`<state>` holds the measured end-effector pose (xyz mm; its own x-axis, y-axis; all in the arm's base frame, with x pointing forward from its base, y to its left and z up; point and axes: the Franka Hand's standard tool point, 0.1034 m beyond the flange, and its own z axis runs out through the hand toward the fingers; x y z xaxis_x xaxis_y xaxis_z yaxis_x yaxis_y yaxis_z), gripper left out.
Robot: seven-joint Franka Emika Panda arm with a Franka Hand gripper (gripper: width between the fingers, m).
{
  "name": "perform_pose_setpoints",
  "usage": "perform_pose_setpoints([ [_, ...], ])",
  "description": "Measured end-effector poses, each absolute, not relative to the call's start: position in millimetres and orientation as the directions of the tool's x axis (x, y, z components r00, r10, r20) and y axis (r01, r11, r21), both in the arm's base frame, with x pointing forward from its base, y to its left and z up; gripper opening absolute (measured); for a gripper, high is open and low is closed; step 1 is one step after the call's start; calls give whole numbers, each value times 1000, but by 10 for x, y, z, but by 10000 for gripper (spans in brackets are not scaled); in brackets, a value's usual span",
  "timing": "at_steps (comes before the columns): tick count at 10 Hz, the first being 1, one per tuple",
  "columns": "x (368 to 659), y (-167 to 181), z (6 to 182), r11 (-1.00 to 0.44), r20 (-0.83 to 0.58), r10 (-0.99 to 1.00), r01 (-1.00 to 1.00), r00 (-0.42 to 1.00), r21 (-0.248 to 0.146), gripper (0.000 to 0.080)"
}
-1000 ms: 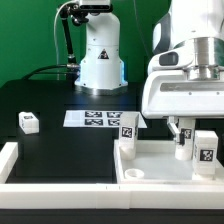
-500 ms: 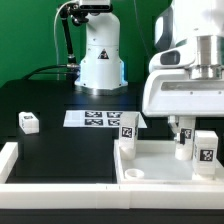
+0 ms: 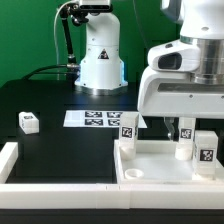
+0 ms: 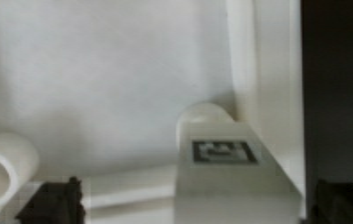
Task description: Assemble square table
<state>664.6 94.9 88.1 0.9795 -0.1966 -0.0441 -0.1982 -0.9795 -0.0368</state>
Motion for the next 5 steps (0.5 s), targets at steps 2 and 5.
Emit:
perform_pose_setpoints([
  [2, 6755, 1066, 881, -973, 27, -226, -224, 974, -58, 648],
  [5, 6734, 1080, 823, -959, 43, -278, -276, 959, -61, 522],
])
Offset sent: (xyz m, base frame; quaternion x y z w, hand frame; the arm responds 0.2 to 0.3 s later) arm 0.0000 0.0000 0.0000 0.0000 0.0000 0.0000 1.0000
